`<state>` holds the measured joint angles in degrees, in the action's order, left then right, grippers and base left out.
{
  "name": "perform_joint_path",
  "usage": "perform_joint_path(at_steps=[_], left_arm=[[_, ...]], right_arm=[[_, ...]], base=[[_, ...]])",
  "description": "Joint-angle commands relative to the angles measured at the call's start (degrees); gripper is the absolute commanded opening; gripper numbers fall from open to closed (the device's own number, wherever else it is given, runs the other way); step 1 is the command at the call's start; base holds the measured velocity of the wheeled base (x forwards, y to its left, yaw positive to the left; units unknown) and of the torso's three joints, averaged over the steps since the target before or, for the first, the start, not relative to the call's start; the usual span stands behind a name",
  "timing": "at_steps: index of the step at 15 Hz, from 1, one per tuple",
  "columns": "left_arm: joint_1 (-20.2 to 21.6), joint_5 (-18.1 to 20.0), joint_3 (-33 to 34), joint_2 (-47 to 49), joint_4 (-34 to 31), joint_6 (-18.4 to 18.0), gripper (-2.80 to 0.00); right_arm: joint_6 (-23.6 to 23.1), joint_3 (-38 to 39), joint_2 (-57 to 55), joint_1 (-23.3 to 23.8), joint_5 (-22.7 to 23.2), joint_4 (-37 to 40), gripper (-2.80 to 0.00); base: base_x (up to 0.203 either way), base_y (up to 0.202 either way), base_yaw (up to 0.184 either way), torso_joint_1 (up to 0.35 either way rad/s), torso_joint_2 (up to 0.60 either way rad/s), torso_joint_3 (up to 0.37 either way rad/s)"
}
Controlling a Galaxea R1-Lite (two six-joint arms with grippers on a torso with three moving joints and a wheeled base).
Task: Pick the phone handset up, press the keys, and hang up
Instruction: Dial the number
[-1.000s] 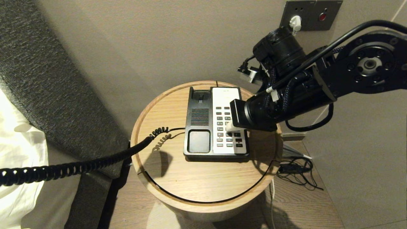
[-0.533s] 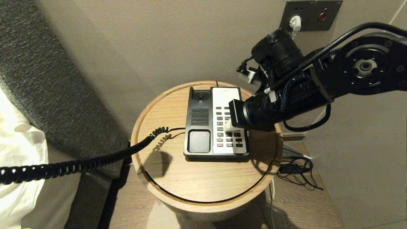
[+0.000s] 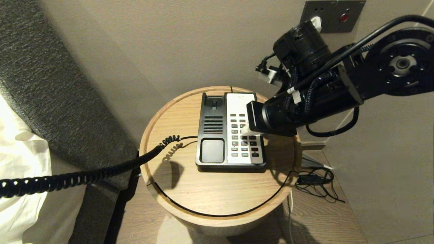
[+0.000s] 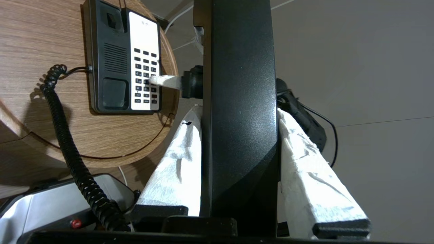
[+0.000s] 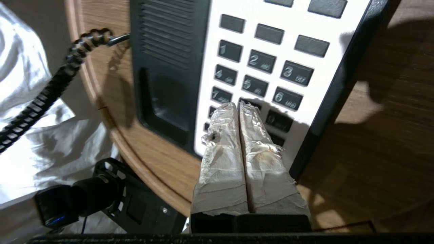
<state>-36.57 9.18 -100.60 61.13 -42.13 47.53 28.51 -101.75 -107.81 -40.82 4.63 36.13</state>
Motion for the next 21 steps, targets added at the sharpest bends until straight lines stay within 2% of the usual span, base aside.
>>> perform_joint_path(at_steps=[1, 5, 21], left_arm=[[0.0, 0.0, 0.1, 0.0, -0.2, 0.3, -2.80], [0.0, 0.0, 0.3, -0.1, -0.2, 0.3, -2.80], [0.0, 0.0, 0.5, -0.3, -0.2, 0.3, -2.80]], right_arm=[[0.2, 0.0, 1.7, -0.6, 0.1, 0.5, -2.80], [0.3, 2.8, 2.3, -0.8, 0.0, 1.3, -2.80], [-0.1, 2.7, -0.9, -0.5, -0.2, 0.7, -2.80]], base=[[0.000, 0.000, 0.000, 0.000, 0.00, 0.000], [0.000, 0.000, 0.000, 0.000, 0.00, 0.000], [0.000, 0.000, 0.000, 0.000, 0.00, 0.000]])
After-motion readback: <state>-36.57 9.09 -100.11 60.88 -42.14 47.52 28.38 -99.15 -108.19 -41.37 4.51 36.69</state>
